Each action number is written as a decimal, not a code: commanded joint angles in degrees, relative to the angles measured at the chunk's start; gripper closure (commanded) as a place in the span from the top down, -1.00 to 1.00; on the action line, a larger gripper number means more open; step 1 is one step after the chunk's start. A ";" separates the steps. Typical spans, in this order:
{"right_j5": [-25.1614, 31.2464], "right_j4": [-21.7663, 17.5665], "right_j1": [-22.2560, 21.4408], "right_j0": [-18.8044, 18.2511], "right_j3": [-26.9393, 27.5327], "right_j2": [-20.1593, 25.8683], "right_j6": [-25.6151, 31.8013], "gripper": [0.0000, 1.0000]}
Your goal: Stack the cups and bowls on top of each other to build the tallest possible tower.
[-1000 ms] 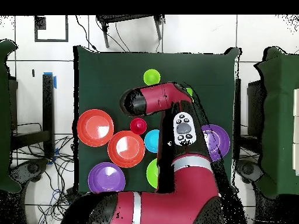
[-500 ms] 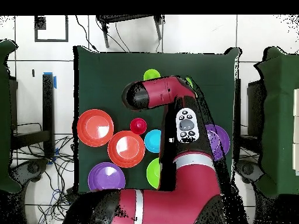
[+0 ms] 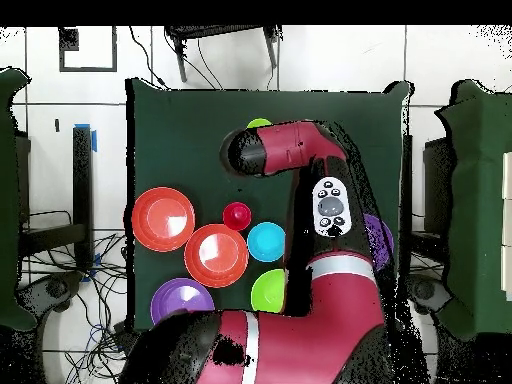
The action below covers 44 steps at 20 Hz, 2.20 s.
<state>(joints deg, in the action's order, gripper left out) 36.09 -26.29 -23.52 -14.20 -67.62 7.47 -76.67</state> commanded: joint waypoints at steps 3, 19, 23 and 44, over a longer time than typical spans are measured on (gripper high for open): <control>9.18 -1.95 5.44 -0.34 6.34 4.51 7.63 1.00; 13.74 -2.11 4.44 -2.45 9.12 6.37 13.16 1.00; 14.02 -1.96 3.99 -2.14 8.29 6.33 12.30 1.00; 17.62 0.56 -6.43 0.03 -1.67 3.49 4.80 1.00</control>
<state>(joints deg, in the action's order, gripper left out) 48.91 -25.64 -26.75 -14.86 -62.57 8.29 -76.67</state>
